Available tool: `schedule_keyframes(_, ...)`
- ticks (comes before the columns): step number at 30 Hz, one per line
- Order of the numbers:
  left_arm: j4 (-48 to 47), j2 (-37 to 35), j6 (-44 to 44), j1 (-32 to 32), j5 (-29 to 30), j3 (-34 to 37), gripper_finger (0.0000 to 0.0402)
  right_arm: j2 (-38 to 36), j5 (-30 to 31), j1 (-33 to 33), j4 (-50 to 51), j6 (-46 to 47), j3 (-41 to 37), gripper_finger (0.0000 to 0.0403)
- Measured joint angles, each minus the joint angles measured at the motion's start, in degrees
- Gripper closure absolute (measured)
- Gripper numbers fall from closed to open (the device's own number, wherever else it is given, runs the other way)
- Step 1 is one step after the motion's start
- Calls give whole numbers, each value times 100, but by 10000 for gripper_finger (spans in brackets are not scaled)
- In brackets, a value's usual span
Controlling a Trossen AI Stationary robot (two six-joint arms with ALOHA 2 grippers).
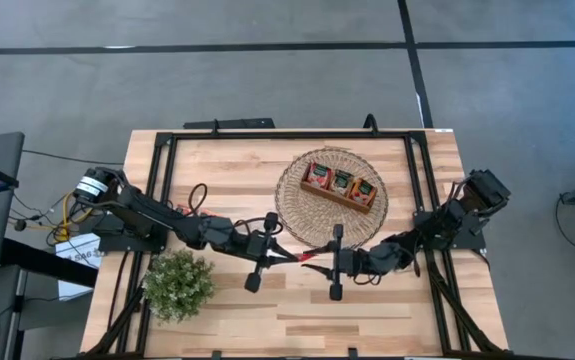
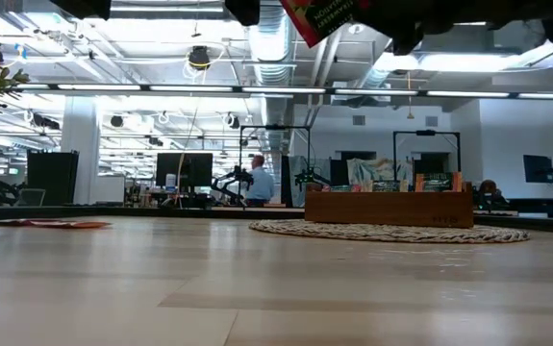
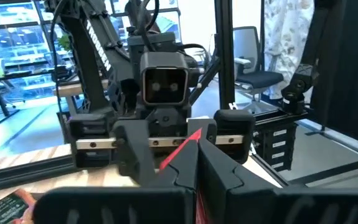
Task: Pick & Place Tea
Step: Put the red tea bag into the left section of the wooden organizer
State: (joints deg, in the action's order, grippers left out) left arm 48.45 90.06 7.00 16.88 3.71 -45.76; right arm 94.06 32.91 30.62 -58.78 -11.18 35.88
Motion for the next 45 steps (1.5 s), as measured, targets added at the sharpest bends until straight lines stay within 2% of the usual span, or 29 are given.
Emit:
schedule_keyframes(4,-51,0,174,2,279,0,401,1,18,17,176,6,2,375)
schedule_keyframes(6,-164,0,275,2,503,0,401,1,209,37,352,77,2,393)
schedule_keyframes(9,-462,-18,286,-4,1180,-2,400,-31,754,47,809,496,7,391)
schedule_keyframes(12,-1195,-123,310,-66,1745,-11,381,-254,914,8,1910,1131,96,400)
schedule_keyframes(16,-2715,-258,23,-244,1963,-333,326,-543,645,-273,4499,2726,647,401)
schedule_keyframes(19,-3292,-210,-73,-339,1891,-557,273,-431,252,-541,6070,3623,1159,401)
schedule_keyframes(24,-3201,177,321,-353,1702,-584,206,132,-42,-744,6888,3763,1744,401)
schedule_keyframes(28,-3066,656,857,-354,1711,-586,195,474,-90,-753,6931,3440,2025,402)
schedule_keyframes(32,-2919,1028,1260,-372,1757,-581,205,618,-133,-753,6936,3322,2241,402)
schedule_keyframes(35,-2869,1095,1303,-369,1755,-581,230,613,-143,-750,7004,3318,2282,402)
schedule_keyframes(39,-2812,1095,1301,-369,1729,-581,293,610,-143,-740,7036,3316,2286,402)
schedule_keyframes(43,-2741,1095,1284,-367,1652,-581,377,603,-127,-740,7040,3318,2286,399)
schedule_keyframes(45,-2744,1095,1132,-365,1652,-581,393,602,-82,-705,7050,3320,2286,388)
